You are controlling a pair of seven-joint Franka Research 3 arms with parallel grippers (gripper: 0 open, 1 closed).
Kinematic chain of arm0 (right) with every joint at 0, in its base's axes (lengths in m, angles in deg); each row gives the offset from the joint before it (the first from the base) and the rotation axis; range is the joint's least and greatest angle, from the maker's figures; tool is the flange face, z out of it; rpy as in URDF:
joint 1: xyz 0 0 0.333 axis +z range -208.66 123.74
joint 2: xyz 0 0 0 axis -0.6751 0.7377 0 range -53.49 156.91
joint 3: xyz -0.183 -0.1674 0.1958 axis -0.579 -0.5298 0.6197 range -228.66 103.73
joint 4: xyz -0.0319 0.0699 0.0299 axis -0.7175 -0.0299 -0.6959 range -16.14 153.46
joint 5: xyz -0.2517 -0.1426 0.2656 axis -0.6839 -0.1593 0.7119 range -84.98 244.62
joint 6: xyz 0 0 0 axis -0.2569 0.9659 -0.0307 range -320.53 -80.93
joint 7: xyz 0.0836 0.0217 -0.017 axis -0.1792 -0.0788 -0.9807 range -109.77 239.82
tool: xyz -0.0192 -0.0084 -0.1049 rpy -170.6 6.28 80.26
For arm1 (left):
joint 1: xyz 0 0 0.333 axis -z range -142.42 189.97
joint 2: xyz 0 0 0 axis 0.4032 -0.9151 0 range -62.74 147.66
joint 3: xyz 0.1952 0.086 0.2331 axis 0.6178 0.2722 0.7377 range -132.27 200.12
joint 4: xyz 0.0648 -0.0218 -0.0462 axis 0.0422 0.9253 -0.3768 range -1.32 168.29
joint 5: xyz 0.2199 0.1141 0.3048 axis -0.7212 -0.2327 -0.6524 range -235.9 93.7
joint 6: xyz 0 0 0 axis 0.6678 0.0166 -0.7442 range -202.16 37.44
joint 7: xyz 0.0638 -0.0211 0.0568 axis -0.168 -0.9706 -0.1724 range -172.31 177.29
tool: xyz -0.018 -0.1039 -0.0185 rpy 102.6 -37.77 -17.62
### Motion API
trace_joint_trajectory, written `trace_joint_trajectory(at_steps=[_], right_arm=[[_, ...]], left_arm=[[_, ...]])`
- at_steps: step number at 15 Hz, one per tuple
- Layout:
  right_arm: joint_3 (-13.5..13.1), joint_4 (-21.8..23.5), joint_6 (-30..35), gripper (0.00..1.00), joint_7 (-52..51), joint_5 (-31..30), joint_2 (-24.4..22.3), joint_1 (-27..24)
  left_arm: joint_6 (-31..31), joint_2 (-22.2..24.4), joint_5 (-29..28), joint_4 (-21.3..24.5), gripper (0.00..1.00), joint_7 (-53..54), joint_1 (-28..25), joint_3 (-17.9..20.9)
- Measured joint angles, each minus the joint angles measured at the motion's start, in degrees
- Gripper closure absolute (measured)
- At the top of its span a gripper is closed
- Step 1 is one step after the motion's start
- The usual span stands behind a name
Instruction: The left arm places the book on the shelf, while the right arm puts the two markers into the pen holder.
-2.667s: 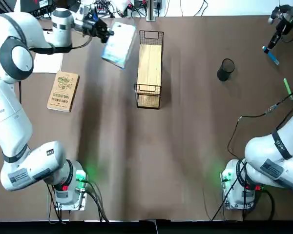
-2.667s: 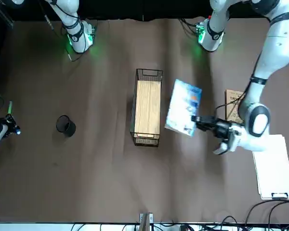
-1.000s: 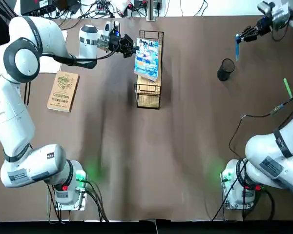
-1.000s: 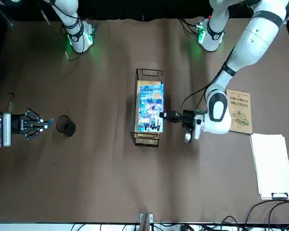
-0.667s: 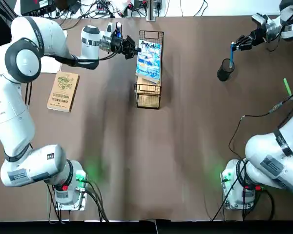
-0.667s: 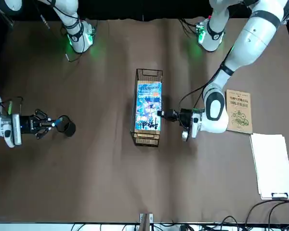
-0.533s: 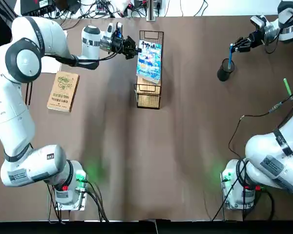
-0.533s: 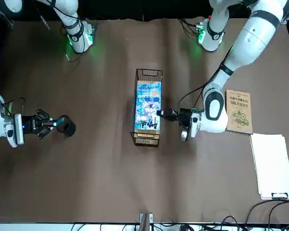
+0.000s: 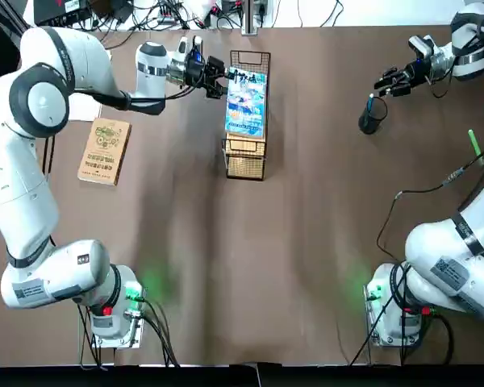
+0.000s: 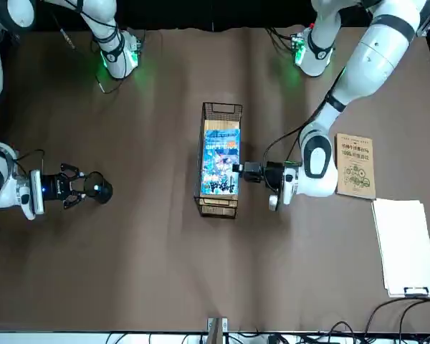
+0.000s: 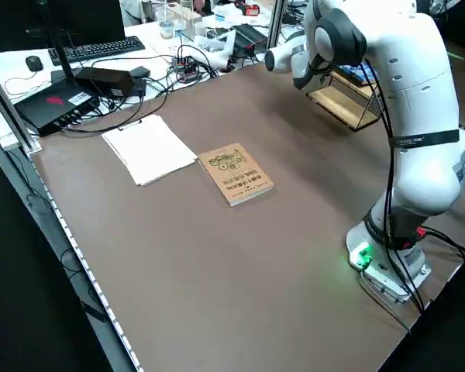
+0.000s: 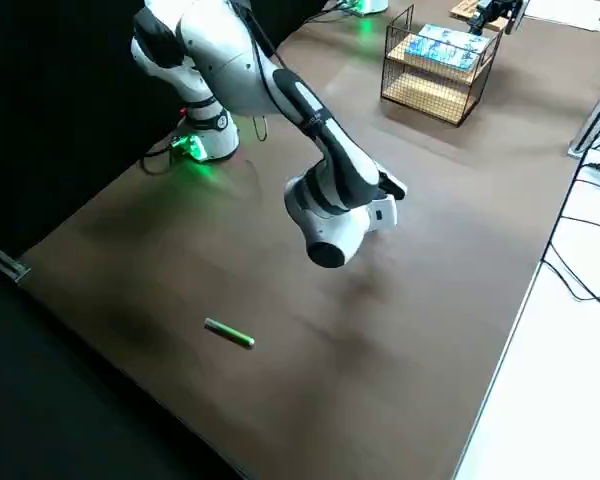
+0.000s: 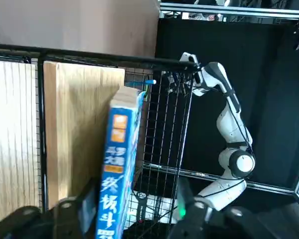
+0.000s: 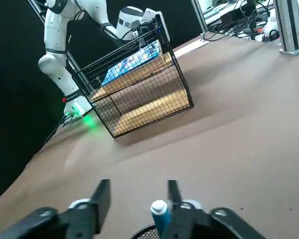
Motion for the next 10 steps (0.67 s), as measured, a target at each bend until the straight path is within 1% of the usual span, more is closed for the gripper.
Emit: trace_joint_trajectory(at_steps=[2,3,4,5,7,9,10], right_arm=[[0.0,-0.2,0.0,0.32,0.1,0.0,0.0,-0.1],[-0.1,-0.3,0.0,0.32,0.7,0.0,0.0,-0.1],[-0.1,-0.6,0.0,0.28,2.2,0.0,0.0,-0.1],[-0.1,-1.0,0.0,0.20,4.4,0.0,-0.1,-0.2],[-0.2,-1.9,0.0,0.17,9.0,-0.5,-0.7,-0.2],[-0.2,-3.6,0.4,0.15,14.3,-2.9,-1.8,-0.3],[-0.2,-6.7,1.6,0.15,20.6,-7.0,-3.1,-0.3]], left_arm=[[-0.1,0.1,0.0,0.0,0.17,0.6,-0.1,0.0],[-0.1,0.1,0.0,0.0,0.16,1.0,-0.3,0.0],[-0.1,0.1,0.0,0.0,0.15,1.3,-0.5,0.0],[-0.6,0.1,0.0,0.0,0.12,1.5,-0.5,0.0],[-2.7,0.1,-0.4,0.0,0.11,1.8,-0.3,0.0],[-4.4,0.1,-1.1,0.0,0.07,1.8,0.1,0.0],[-6.4,0.1,-1.3,0.1,0.07,1.9,0.8,0.0]])
